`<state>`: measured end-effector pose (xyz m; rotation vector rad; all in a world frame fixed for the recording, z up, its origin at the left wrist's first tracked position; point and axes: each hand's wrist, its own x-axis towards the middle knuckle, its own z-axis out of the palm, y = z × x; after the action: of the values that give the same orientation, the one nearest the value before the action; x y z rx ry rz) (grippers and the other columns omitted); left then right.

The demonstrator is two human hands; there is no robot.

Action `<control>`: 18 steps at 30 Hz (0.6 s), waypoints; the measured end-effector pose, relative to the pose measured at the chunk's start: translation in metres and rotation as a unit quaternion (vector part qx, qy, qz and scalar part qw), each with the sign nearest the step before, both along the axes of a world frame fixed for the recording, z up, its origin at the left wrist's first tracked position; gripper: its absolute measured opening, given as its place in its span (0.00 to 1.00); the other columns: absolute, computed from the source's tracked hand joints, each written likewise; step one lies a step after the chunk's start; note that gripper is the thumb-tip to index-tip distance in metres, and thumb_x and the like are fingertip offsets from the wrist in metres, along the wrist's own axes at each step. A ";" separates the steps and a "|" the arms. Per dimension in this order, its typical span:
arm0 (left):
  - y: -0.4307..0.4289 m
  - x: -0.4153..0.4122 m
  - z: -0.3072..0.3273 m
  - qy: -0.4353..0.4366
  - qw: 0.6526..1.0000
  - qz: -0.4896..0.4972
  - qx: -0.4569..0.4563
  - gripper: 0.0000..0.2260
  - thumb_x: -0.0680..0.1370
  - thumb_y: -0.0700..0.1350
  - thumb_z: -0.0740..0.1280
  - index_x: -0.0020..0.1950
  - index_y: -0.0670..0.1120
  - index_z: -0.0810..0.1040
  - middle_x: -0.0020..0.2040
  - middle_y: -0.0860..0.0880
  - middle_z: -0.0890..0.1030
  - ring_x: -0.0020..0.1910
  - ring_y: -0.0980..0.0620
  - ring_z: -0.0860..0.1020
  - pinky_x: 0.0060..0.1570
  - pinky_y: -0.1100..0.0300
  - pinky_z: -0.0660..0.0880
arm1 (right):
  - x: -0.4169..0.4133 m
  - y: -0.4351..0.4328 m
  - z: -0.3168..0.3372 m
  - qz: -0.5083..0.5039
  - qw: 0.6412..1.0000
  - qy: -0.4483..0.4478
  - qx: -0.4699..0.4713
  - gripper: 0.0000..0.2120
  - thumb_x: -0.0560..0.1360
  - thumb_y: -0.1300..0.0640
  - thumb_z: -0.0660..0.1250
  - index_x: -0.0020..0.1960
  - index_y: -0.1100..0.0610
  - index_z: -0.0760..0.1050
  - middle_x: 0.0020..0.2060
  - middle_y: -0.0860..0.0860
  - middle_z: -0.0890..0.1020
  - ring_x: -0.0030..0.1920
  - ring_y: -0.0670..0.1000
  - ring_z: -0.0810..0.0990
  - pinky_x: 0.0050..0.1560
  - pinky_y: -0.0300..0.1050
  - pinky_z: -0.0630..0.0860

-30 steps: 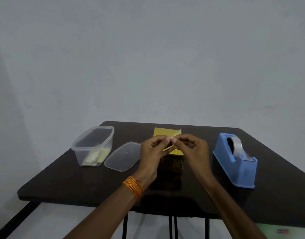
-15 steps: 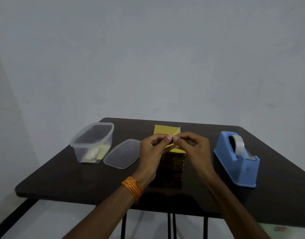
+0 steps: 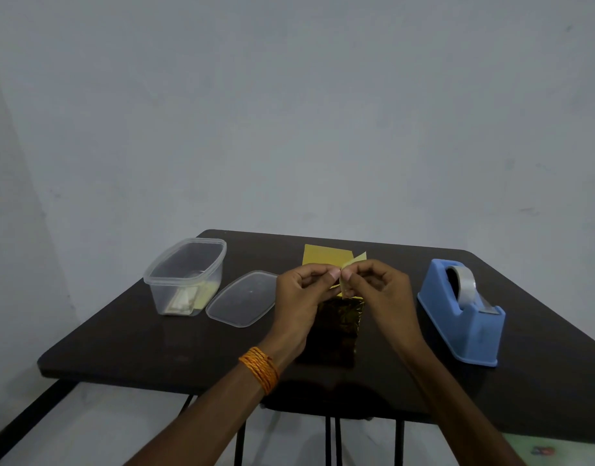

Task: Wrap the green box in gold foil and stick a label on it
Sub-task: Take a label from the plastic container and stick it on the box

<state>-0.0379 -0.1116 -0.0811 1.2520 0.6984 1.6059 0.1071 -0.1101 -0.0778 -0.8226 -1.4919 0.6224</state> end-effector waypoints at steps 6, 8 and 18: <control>-0.001 0.003 -0.003 0.005 1.000 0.007 -0.005 0.06 0.77 0.37 0.70 0.51 0.35 0.83 0.47 0.41 0.86 0.50 0.45 0.84 0.50 0.55 0.82 | 0.002 -0.004 0.002 -0.001 1.000 -0.016 0.005 0.03 0.76 0.62 0.72 0.48 0.59 0.84 0.41 0.52 0.86 0.42 0.53 0.85 0.45 0.43 0.82; -0.001 0.004 -0.003 0.006 1.000 0.005 -0.006 0.06 0.77 0.36 0.70 0.51 0.35 0.83 0.47 0.41 0.86 0.50 0.45 0.85 0.48 0.57 0.82 | 0.004 -0.004 0.002 -0.001 1.000 -0.020 0.001 0.03 0.76 0.62 0.71 0.48 0.58 0.84 0.41 0.52 0.86 0.42 0.53 0.85 0.46 0.44 0.82; -0.003 0.006 -0.004 0.013 1.000 0.001 -0.003 0.06 0.77 0.37 0.71 0.51 0.35 0.83 0.47 0.40 0.85 0.49 0.45 0.84 0.48 0.57 0.82 | 0.007 -0.006 -0.001 0.012 1.000 0.004 0.000 0.03 0.77 0.64 0.70 0.49 0.61 0.83 0.41 0.53 0.86 0.41 0.52 0.85 0.44 0.40 0.81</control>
<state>-0.0322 -0.1146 -0.0847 1.2692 0.7204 1.5908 0.1136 -0.1161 -0.0785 -0.8024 -1.4954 0.6437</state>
